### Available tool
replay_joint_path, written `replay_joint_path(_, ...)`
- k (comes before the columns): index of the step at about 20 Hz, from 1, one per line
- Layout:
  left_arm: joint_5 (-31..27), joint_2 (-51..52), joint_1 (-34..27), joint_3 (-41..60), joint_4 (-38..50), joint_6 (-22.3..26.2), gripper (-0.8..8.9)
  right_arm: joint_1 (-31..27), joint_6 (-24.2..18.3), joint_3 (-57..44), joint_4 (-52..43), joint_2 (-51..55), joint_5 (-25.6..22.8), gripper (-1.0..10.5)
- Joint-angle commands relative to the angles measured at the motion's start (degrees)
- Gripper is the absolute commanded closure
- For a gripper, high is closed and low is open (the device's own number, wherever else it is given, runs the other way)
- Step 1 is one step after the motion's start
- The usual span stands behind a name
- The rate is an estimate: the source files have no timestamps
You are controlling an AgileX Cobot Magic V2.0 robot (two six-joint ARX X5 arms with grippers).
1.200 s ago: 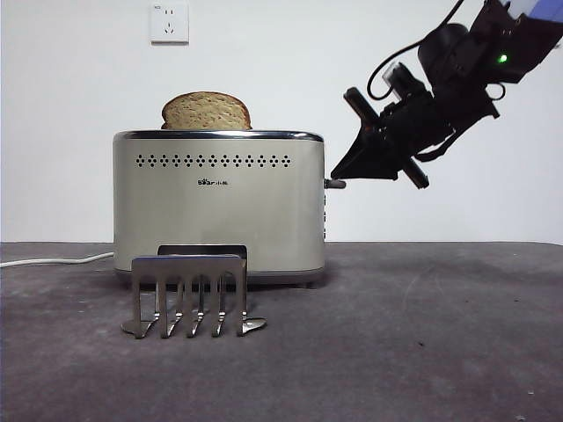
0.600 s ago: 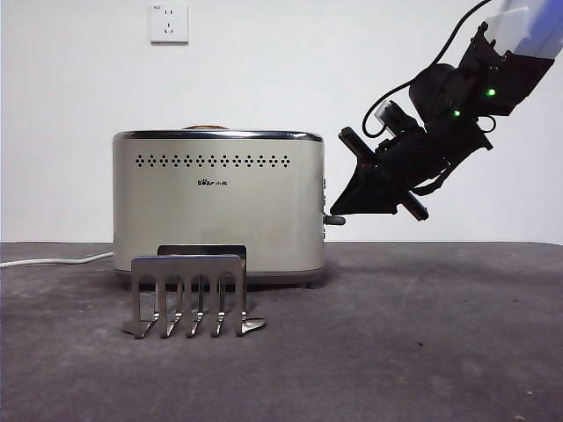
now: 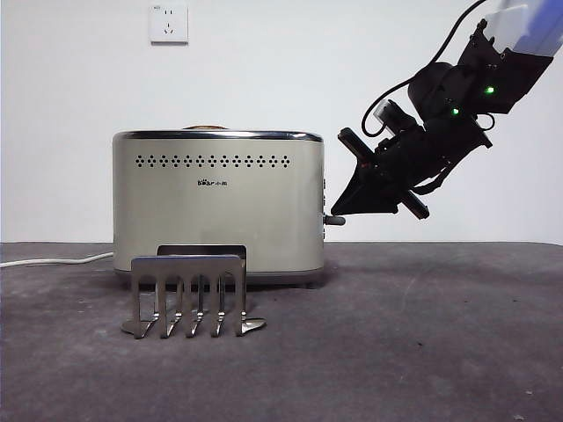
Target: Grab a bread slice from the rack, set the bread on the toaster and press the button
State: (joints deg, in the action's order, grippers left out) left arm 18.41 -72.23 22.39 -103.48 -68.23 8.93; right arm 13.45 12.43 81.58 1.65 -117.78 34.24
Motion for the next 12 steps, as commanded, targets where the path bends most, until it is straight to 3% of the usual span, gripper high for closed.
replay_joint_path(1,-0.04,0.07,0.13,0.26,-0.04,-0.15,5.85,0.13,-0.55,-1.36,2.69,-2.14,-1.57,9.6)
replay_joint_path(8,-0.2,0.07,0.13,0.26,-0.07,-0.15,5.85,0.07,-0.15,-1.14,1.25,-1.57,-0.02,9.6)
replay_joint_path(12,-0.22,0.07,0.13,0.26,-0.04,-0.15,5.86,-0.33,0.04,-0.5,0.94,4.24,0.09,9.6)
